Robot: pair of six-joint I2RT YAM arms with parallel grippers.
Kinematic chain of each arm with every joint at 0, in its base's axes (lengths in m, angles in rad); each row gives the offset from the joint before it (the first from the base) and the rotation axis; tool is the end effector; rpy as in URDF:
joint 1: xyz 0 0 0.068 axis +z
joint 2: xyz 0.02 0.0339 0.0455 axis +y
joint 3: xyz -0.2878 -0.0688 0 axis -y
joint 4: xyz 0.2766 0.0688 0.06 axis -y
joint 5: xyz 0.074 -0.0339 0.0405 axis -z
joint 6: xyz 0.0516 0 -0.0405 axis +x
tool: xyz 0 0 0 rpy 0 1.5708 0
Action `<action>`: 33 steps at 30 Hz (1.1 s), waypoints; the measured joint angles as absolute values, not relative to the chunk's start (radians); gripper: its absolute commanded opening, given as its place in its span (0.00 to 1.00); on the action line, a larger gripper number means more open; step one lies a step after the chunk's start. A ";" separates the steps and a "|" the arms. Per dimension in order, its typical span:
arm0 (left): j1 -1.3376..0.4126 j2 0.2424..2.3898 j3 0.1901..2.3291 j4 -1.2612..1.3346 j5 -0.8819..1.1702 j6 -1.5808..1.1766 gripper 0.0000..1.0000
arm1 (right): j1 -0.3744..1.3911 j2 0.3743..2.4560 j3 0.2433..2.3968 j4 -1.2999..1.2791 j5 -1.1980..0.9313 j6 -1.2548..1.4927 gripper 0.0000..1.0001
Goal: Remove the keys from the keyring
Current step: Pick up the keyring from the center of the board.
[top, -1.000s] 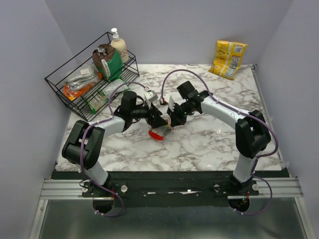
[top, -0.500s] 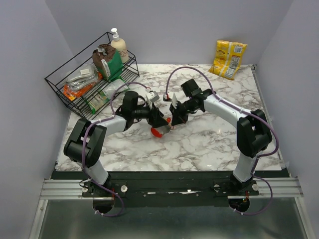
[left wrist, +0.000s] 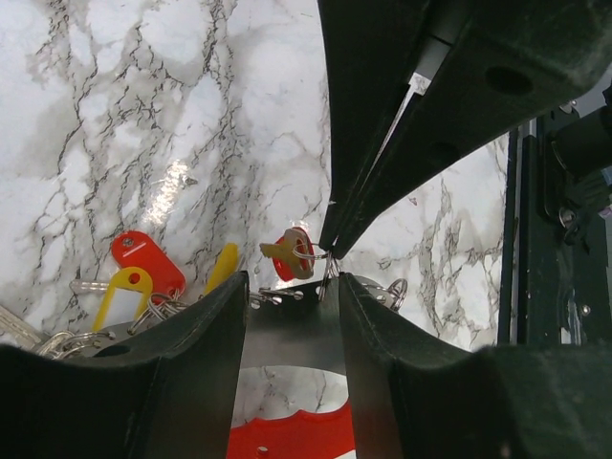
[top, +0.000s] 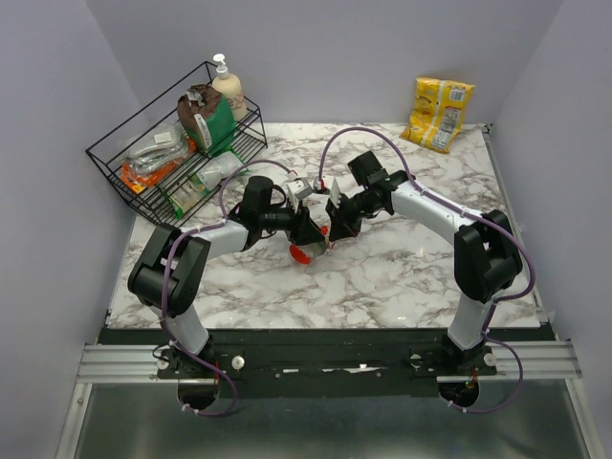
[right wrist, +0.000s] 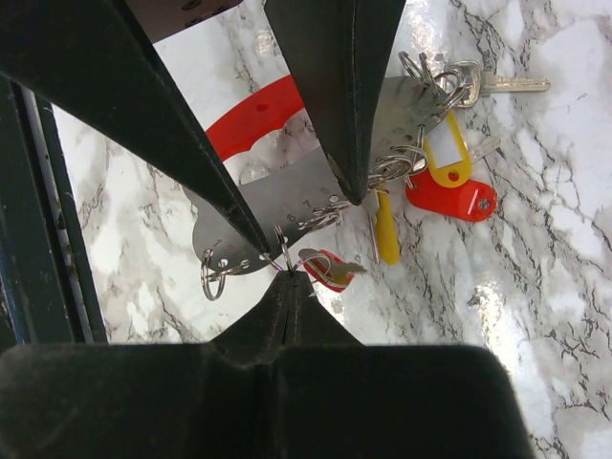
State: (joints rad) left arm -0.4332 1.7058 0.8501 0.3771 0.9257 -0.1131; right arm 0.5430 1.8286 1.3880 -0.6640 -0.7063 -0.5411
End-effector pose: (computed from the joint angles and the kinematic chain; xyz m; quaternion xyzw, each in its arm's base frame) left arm 0.3263 -0.1964 0.1808 0.3508 0.7179 -0.4928 0.3446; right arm 0.3423 0.2457 0.2269 -0.5394 0.7408 0.3367 0.2164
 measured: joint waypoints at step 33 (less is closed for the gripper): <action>-0.459 1.716 0.886 0.299 0.984 -0.080 0.43 | 0.529 1.829 1.388 -0.677 -0.717 -0.540 0.01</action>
State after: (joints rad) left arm -0.4591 1.7164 0.8864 0.2993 0.9836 -0.0795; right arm 0.5289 1.8286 1.3880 -0.6765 -0.7166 -0.5396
